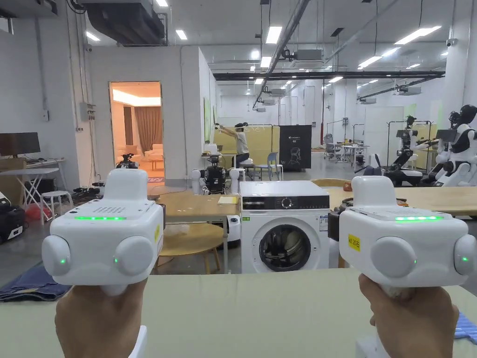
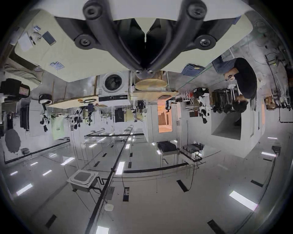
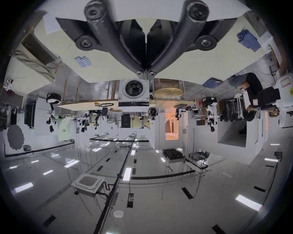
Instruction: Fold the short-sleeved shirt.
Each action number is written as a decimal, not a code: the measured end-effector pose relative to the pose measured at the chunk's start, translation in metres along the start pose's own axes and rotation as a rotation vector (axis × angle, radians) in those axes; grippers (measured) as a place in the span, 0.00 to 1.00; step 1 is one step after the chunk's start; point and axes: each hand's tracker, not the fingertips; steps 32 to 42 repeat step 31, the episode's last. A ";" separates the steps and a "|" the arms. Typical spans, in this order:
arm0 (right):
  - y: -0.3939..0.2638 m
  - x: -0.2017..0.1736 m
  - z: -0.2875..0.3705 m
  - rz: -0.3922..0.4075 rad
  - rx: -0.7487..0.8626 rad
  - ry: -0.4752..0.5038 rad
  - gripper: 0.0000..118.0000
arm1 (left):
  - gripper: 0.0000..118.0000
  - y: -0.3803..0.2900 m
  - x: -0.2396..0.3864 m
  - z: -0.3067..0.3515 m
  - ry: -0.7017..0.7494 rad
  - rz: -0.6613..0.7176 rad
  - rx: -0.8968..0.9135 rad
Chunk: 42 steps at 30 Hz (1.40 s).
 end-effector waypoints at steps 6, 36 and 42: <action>0.001 -0.001 -0.002 0.029 0.015 -0.024 0.76 | 0.94 -0.004 -0.012 -0.011 -0.089 -0.002 0.010; 0.000 0.010 -0.007 -0.056 0.010 -0.027 1.00 | 0.96 -0.015 0.019 -0.008 -0.097 0.090 -0.101; 0.000 0.010 -0.007 -0.056 0.010 -0.027 1.00 | 0.96 -0.015 0.019 -0.008 -0.097 0.090 -0.101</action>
